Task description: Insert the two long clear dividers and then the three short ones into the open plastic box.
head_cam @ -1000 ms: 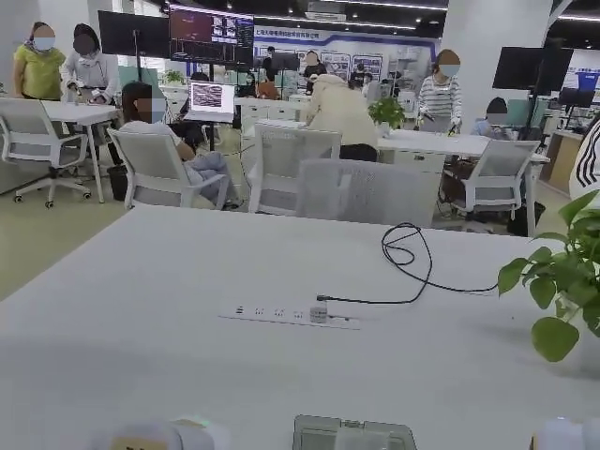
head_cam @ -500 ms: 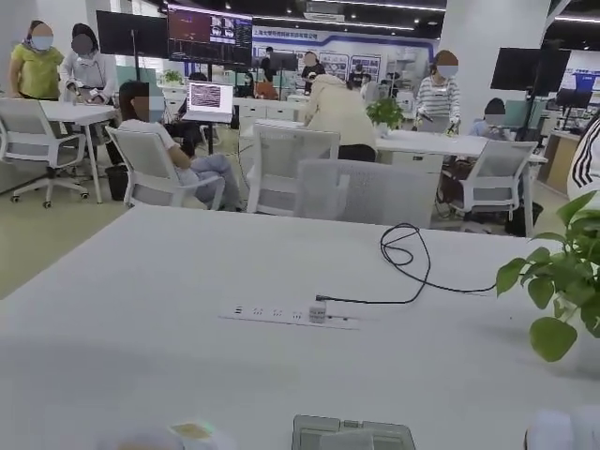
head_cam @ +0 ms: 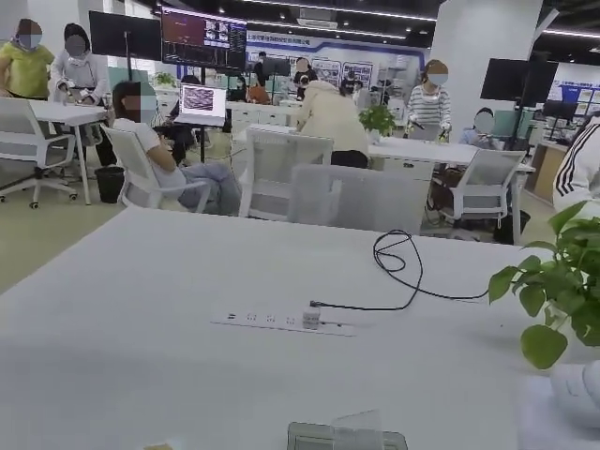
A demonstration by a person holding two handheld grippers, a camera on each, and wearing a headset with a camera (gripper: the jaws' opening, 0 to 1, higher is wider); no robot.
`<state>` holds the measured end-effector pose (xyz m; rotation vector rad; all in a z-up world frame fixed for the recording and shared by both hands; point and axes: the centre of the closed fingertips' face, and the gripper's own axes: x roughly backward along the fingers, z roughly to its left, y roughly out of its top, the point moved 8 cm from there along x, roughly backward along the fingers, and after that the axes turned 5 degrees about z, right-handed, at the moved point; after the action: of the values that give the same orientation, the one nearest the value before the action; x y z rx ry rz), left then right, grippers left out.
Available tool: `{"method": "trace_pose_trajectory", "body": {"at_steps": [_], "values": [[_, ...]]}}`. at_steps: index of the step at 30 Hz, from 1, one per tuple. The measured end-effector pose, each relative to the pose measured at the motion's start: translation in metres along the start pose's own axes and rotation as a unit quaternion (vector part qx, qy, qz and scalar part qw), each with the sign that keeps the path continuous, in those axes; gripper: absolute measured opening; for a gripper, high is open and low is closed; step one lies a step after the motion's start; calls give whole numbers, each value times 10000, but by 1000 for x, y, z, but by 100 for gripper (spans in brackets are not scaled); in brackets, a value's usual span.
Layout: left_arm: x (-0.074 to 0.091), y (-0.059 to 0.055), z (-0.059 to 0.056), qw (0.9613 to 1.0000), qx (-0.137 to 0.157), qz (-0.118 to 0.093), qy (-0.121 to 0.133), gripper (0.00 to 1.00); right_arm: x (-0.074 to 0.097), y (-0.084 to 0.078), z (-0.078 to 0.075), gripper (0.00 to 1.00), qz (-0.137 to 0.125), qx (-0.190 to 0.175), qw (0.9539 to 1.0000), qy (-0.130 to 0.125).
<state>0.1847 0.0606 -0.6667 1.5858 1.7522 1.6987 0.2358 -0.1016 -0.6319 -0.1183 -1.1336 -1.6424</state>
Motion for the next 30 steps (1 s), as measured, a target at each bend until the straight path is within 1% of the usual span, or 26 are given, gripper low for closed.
{"method": "trace_pose_trajectory", "body": {"at_steps": [1,2,3,5,7,8,9,11,12,14,16,19,23,25,27,30], "values": [[1,-2,1,9999,-109,13,-16,66,-2,1,-3,7,97,-62,9999,-104],[1,-4,2,9998,-194,43,-41,69,-3,2,-4,7,153,-93,9997,-152],[2,-8,3,9995,-268,130,-75,70,-6,3,-6,7,232,-173,9993,-217],[2,-13,4,9989,-384,241,-109,72,-9,3,-9,7,376,-270,9985,-297],[2,-18,5,9984,-476,265,-166,76,-14,3,-11,7,565,-433,9968,-358],[3,-21,5,9978,-545,312,-208,78,-17,4,-13,7,652,-525,9955,-442],[3,-22,6,9974,-614,311,-230,79,-19,3,-15,7,758,-553,9943,-503],[3,-25,6,9967,-672,351,-287,81,-24,3,-16,7,873,-616,9924,-615],[3,-27,7,9962,-711,375,-321,82,-26,2,-16,7,977,-670,9907,-664],[3,-29,7,9957,-767,392,-350,84,-31,1,-16,7,1046,-751,9892,-698],[4,-31,7,9945,-856,413,-445,86,-37,-1,-16,7,1189,-817,9863,-805],[4,-34,9,9933,-929,464,-514,89,-42,-4,-19,7,1324,-794,9830,-996],[5,-39,14,9915,-981,521,-680,88,-49,-10,-24,7,1464,-993,9771,-1179],[5,-41,16,9907,-1003,527,-753,87,-53,-14,-29,7,1493,-1142,9746,-1214],[4,-42,18,9900,-1013,542,-821,87,-56,-20,-36,7,1565,-1296,9699,-1343],[5,-44,19,9889,-1046,534,-913,86,-60,-22,-38,7,1570,-1426,9673,-1390]]}}
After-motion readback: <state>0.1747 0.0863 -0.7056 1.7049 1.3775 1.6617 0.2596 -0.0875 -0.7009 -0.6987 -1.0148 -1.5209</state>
